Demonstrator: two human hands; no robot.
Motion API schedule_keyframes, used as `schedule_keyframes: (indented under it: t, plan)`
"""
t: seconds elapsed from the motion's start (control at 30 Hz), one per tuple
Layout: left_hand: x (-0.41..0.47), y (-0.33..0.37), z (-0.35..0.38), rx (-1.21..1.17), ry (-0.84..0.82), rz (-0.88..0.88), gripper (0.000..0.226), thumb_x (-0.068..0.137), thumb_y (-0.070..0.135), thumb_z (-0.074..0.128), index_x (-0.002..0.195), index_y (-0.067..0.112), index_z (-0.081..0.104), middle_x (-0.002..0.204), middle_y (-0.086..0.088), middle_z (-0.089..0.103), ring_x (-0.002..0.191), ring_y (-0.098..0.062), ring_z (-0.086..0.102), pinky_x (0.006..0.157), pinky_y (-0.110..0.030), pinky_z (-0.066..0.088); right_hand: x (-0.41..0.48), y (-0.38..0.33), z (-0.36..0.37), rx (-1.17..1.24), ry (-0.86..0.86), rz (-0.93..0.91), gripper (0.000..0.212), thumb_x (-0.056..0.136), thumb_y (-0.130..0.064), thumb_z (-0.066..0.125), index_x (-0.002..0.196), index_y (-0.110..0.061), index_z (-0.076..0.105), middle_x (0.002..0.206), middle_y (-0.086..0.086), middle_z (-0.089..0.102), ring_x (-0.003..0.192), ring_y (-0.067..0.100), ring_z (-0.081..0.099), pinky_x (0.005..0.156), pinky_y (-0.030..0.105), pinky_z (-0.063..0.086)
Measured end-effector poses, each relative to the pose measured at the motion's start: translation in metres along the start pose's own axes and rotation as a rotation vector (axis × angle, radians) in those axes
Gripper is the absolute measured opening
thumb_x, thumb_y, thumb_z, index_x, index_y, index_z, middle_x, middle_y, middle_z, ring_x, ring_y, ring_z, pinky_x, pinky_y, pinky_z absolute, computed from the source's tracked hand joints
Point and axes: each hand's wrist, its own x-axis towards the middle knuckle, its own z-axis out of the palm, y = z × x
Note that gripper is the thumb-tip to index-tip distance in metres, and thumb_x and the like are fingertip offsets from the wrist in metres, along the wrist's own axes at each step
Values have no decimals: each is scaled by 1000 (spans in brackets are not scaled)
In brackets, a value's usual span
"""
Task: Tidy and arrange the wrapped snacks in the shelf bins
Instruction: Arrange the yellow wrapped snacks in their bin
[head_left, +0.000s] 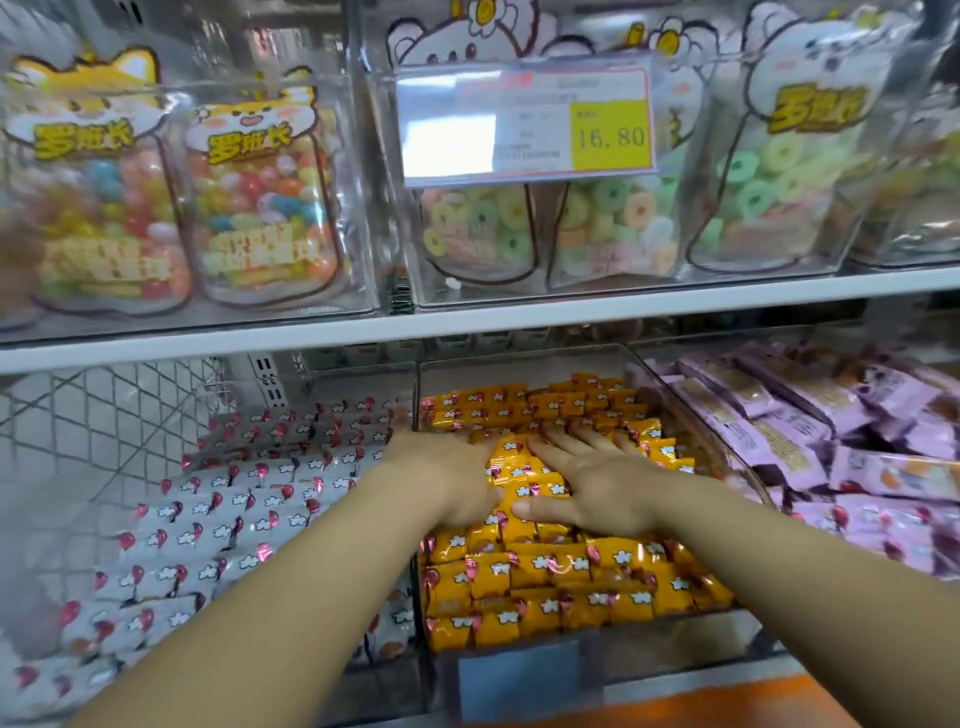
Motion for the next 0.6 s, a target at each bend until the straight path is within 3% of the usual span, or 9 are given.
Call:
schedule_keyframes:
  t: [0.07,0.13,0.2,0.3,0.47,0.57,0.6]
  plan:
    - [-6,1,-3,-64,15,3,64,95,56,35,150,38,6,156,0,23,140,-26,29,109,-49,27,-4,1,-2,42,59,-21,90,79,-76,33,150,-31,-1,159,-3,-3,146,21,-2,117,49,4]
    - [-17,2,-4,-105,73,15,60,96,51,39,149,37,14,154,1,27,139,-24,31,110,-51,23,-15,1,-6,169,174,-69,88,81,-70,41,150,-26,10,158,-1,11,144,19,13,118,41,14]
    - [-26,6,-4,-151,180,40,55,96,47,41,147,36,23,153,3,29,138,-22,31,111,-52,20,-31,4,-13,281,305,-121,74,87,-59,47,147,-22,26,153,-2,28,139,14,27,114,31,22]
    - [-35,20,-6,-326,365,92,45,96,43,43,140,37,37,146,8,38,133,-16,38,111,-50,23,-59,17,-25,257,468,-136,48,90,-46,53,134,-27,50,138,-8,51,126,9,45,107,27,34]
    - [-32,72,-20,-572,552,169,33,96,36,46,129,38,51,137,14,49,125,-11,45,109,-39,33,-104,59,-32,213,710,19,24,86,-29,63,109,-24,70,109,-7,69,88,8,60,77,23,40]
    - [-18,109,-28,-626,600,269,29,96,33,46,123,36,56,129,14,54,118,-11,50,103,-35,39,-124,96,-25,240,770,149,22,85,-26,64,104,-21,72,102,-4,71,84,12,62,73,23,43]
    - [-13,120,-30,-648,606,306,28,96,31,47,122,35,58,127,14,55,116,-12,51,101,-35,40,-131,107,-22,258,779,175,20,84,-25,64,102,-20,72,98,-4,71,82,9,61,70,18,42]
